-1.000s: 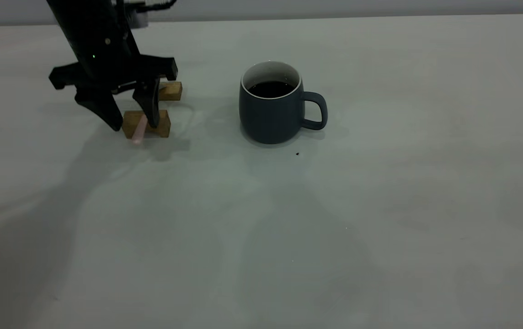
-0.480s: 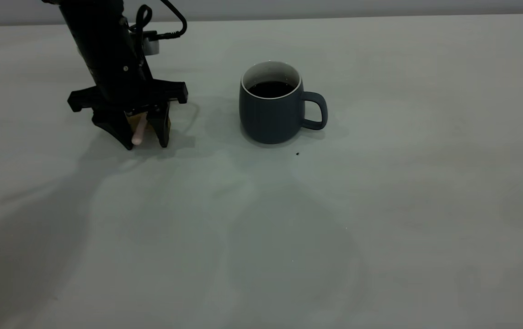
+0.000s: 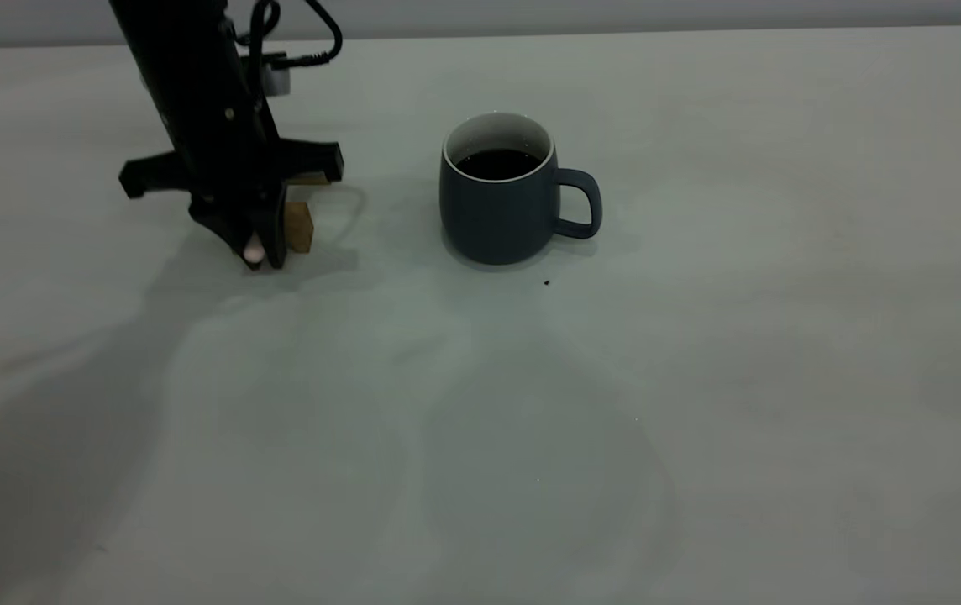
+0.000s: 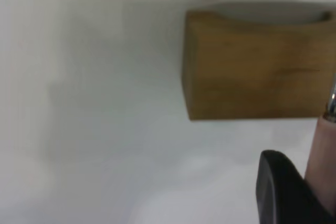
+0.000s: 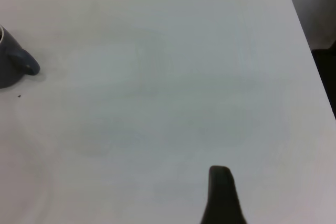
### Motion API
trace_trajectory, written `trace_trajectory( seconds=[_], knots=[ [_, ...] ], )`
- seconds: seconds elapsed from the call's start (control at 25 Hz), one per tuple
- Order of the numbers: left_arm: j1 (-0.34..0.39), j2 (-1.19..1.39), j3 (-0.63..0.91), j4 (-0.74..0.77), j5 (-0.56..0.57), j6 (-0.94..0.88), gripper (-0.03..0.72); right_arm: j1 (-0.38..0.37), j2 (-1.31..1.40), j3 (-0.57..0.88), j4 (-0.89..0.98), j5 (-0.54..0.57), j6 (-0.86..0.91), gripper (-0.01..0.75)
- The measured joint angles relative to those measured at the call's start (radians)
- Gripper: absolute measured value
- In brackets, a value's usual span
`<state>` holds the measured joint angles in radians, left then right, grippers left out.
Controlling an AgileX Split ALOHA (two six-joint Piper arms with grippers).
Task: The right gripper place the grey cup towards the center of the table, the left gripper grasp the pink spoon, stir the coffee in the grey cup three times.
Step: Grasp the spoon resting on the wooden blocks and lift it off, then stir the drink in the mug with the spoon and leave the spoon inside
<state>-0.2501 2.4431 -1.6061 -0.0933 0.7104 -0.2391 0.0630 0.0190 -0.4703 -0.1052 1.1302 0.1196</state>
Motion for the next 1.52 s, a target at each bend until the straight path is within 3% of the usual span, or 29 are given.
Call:
trace_trajectory(
  seconds=[0.16,0.32,0.8,0.92,1.12,1.32,1.52],
  knots=[
    [0.000,-0.090,-0.060,-0.015,0.094,-0.002,0.135,0.000,0.000,0.000,0.000,0.000,0.000,0.579],
    [0.000,-0.172,-0.096,-0.121,0.161,-0.021,0.135,0.000,0.000,0.000,0.000,0.000,0.000,0.578],
    [0.000,-0.235,-0.097,-0.898,0.275,-0.441,0.135,0.000,0.000,0.000,0.000,0.000,0.000,0.578],
    [0.000,-0.217,-0.097,-1.080,0.280,-0.493,0.135,0.000,0.000,0.000,0.000,0.000,0.000,0.578],
    [-0.023,-0.163,-0.097,-1.255,0.249,-0.700,0.135,0.000,0.000,0.000,0.000,0.000,0.000,0.578],
    [-0.080,-0.104,-0.097,-1.342,0.144,-0.949,0.135,0.000,0.000,0.000,0.000,0.000,0.000,0.578],
    [-0.086,-0.064,-0.097,-1.353,0.080,-1.001,0.135,0.000,0.000,0.000,0.000,0.000,0.000,0.578]
  ],
)
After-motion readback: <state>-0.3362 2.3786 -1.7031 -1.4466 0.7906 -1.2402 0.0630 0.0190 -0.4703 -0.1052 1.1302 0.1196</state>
